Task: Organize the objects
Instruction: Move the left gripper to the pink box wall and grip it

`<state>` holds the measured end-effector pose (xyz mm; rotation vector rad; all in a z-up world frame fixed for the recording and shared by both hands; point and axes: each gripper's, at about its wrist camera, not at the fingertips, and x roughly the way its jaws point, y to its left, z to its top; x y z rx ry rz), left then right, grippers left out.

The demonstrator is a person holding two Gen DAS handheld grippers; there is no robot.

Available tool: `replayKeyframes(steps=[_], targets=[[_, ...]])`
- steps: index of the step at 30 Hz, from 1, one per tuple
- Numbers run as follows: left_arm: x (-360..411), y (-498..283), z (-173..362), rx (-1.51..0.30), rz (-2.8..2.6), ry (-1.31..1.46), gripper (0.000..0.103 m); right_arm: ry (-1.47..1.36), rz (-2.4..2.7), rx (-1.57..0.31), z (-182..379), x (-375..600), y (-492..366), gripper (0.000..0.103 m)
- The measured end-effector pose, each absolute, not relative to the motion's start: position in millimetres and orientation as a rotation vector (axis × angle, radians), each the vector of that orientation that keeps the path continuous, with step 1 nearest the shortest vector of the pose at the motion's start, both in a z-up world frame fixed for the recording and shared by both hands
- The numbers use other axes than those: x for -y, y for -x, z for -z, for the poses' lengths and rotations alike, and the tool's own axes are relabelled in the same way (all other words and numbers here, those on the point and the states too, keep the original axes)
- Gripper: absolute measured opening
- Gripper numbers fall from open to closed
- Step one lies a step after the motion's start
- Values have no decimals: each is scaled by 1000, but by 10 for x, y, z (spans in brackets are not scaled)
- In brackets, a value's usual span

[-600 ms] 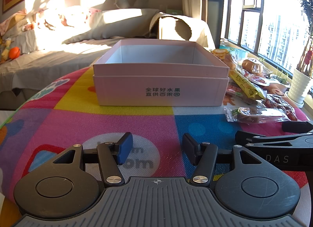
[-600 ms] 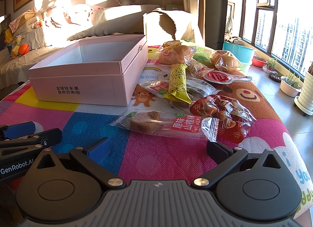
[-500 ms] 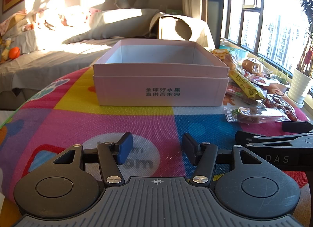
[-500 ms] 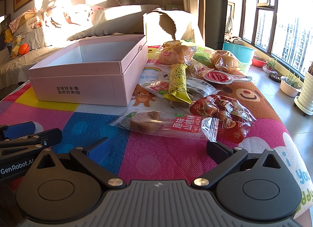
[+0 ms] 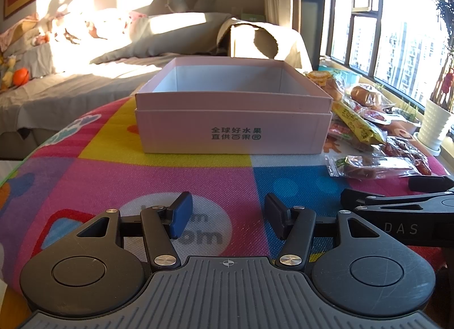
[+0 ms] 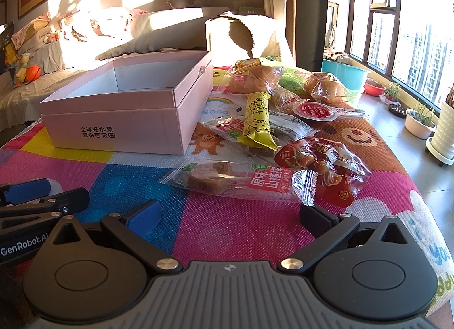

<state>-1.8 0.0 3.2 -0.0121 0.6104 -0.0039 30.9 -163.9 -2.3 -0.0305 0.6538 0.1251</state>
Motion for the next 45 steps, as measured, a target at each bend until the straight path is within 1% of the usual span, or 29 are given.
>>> replayKeyframes(steps=[9, 16, 24, 30, 33, 36, 38, 41, 42, 45], targets=[[-9, -2, -4, -611, 11, 9, 61, 33, -137, -664, 13, 1638, -325, 103], [-23, -3, -6, -609, 27, -8, 61, 59, -180, -723, -45, 1670, -366, 103], [-69, -76, -22, -611, 69, -20, 62, 53, -120, -865, -135, 1585, -543, 103], [-250, -173, -142, -636, 108, -7, 61, 65, -164, -894, -157, 1614, -616, 103], [-413, -249, -333, -615, 110, 25, 61, 49, -175, -893, -179, 1608, -596, 103], [-616, -364, -599, -536, 78, 53, 61, -6, -213, -838, -328, 1640, -557, 103], [-765, -517, -742, -505, 39, 80, 60, -39, -207, -717, -490, 1688, -473, 103], [-913, -860, -810, -542, 20, 94, 59, -60, -153, -532, -704, 1777, -368, 103], [-948, -978, -790, -564, 12, 98, 59, -47, -144, -520, -761, 1794, -381, 103], [-1028, -1256, -667, -623, -24, 111, 59, 8, -173, -565, -853, 1861, -474, 103]])
